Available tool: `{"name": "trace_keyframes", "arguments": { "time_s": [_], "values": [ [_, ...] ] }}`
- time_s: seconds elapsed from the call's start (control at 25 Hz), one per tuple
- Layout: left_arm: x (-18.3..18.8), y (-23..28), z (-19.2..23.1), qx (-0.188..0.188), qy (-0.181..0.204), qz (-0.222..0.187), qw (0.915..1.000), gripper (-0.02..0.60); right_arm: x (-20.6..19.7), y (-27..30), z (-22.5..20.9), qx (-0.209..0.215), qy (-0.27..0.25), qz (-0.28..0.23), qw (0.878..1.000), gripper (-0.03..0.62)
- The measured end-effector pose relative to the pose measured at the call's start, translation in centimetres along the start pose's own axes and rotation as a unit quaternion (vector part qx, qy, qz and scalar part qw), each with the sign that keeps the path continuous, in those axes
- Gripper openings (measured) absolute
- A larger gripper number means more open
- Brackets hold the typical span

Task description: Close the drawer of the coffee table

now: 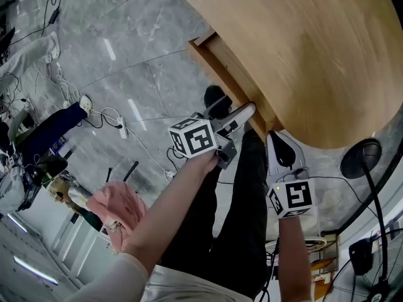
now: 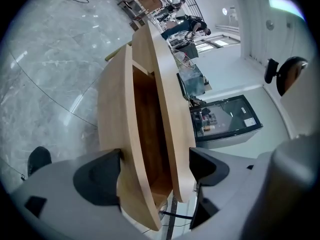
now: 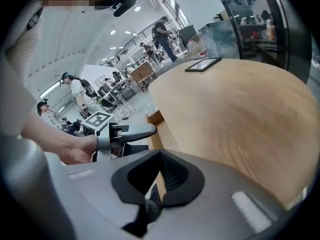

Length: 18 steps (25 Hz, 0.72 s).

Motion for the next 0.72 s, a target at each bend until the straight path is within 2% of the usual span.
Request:
{"name": "trace_keyframes", "arguments": {
  "time_s": [0.32,0.72],
  "values": [
    [1.6,2.3,-1.5,-0.009,0.028,0.023,0.9993,0.417,-0.4,-0.6,-1.2,-0.008,0.017,-0.015,1.000,0.011],
    [2.2,6.1,-3.9,-0.024,0.048,0.027,0.9982,0.417,-0.3,-1.7,-2.4,-0.021,0.036,-0.051,0.998,0.011]
  ]
}}
Point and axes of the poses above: the fingertips, and each gripper's own axes: y forward along the fingers, z to its left, x out of its top, the point moved 6 cm from there along -y, backward along the fingers, and after that the axes turned 4 degrees about z, right-handed, at the moved point
